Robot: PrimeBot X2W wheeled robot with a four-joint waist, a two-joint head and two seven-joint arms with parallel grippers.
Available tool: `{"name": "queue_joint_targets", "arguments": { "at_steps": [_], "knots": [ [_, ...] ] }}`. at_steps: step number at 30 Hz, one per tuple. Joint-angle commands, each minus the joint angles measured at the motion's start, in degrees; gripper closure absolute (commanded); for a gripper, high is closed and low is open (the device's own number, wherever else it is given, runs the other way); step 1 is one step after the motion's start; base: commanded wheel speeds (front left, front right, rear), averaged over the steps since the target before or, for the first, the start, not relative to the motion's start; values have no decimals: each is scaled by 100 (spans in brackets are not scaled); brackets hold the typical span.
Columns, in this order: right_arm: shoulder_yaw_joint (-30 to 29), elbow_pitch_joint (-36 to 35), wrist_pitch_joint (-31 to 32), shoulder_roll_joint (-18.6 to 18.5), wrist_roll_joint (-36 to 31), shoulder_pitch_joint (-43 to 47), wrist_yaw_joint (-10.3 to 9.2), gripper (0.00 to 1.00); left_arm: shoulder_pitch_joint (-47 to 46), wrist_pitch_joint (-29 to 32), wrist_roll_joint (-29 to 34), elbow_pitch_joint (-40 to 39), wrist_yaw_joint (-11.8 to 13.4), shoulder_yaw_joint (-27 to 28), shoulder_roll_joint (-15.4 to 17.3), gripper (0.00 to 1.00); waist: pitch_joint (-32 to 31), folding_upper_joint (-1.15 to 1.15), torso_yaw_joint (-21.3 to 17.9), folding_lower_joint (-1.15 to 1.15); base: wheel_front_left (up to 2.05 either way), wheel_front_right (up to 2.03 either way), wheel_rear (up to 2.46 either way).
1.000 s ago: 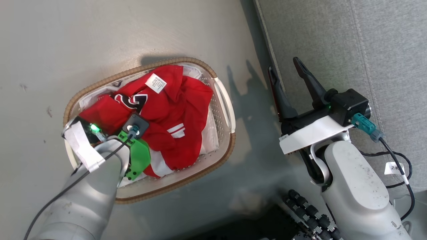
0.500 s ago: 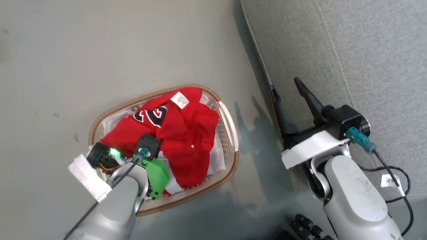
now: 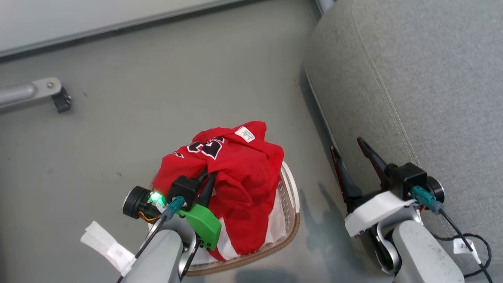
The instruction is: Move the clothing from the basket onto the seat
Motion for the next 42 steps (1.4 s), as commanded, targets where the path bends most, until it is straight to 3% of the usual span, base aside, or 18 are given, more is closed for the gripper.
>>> {"name": "queue_joint_targets", "arguments": {
  "at_steps": [1, 14, 24, 30, 37, 42],
  "knots": [
    [-11, 25, -26, -45, -42, 150, -4, 0, 157, -20, -79, -168, -13, 55, -1, 100, -626, 0, 373, 0, 0, 0, 0],
    [-40, 87, -25, 9, -64, 803, -4, 0, 756, -20, -533, -1690, -24, 457, -31, 100, -1496, 0, 542, 0, 0, 0, 0],
    [56, 135, -26, 19, -75, 1119, -4, 0, 865, -21, -1098, -2362, -26, 438, -31, 100, -1863, 0, 586, 0, 0, 0, 0],
    [574, 85, -26, -61, -123, 963, -4, 0, 917, -20, -1029, -2437, -26, 365, -30, 100, -1947, 0, 611, 0, 0, 0, 0],
    [1708, -249, -25, -246, -122, 226, -4, 0, 959, -20, -1103, -2376, -26, 266, -31, 100, -1983, 0, 669, 0, 0, 0, 0],
    [2309, 49, -25, -310, -416, -401, -5, 0, 958, -20, -1169, -2329, -26, 175, -31, 100, -2008, 0, 742, 0, 0, 0, 0]
  ]
}}
